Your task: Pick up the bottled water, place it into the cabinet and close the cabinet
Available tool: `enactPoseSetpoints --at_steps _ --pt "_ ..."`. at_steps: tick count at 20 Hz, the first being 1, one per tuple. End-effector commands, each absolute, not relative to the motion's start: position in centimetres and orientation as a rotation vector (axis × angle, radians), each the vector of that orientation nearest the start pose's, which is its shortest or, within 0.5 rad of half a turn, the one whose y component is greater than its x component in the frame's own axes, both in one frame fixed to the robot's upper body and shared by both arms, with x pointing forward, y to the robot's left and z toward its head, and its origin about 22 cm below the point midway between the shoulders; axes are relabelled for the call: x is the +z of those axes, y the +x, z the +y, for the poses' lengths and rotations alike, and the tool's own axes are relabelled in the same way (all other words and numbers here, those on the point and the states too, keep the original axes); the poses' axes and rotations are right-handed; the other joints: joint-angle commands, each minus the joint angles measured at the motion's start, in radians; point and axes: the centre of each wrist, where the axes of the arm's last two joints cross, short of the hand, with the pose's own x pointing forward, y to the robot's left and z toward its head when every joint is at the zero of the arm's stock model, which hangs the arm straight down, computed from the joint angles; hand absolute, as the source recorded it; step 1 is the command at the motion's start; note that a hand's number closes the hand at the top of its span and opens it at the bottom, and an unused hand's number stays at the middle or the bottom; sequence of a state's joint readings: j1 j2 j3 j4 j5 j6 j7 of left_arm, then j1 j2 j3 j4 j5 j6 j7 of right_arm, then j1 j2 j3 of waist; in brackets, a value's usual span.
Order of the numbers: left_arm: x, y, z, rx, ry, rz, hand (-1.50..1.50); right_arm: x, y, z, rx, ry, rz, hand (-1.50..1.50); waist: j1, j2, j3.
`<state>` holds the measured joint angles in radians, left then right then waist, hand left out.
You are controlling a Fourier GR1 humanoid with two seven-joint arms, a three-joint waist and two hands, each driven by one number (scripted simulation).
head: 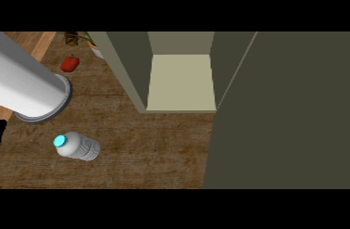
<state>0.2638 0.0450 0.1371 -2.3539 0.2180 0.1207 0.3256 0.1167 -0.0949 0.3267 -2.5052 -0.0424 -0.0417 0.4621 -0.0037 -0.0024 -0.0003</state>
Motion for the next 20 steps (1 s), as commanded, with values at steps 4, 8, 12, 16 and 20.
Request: enactPoseSetpoints --at_steps 4,8,12,16,20 --pt "9.8 14.7 28.2 0.305 0.149 -1.750 -1.50 20.5 9.8 -20.2 0.207 0.276 -1.958 -1.50 0.002 0.000 -0.001" --pt "9.8 16.5 31.8 0.345 0.182 -1.725 -1.50 20.7 9.2 -19.9 0.188 0.294 -1.950 -1.50 -0.004 0.000 -0.001" --pt "6.1 15.6 32.2 0.321 0.201 -1.654 -1.50 20.6 10.4 -19.2 0.186 0.306 -1.964 -1.50 0.004 0.000 -0.001" --pt "2.5 19.0 32.4 0.309 0.201 -1.655 -1.50 20.5 8.9 -19.9 0.235 0.307 -1.949 -1.50 -0.012 0.001 -0.001" --pt "-1.2 16.6 32.9 0.308 0.190 -1.627 -1.50 20.3 8.7 -19.5 0.179 0.298 -1.962 -1.50 -0.011 -0.002 -0.001"
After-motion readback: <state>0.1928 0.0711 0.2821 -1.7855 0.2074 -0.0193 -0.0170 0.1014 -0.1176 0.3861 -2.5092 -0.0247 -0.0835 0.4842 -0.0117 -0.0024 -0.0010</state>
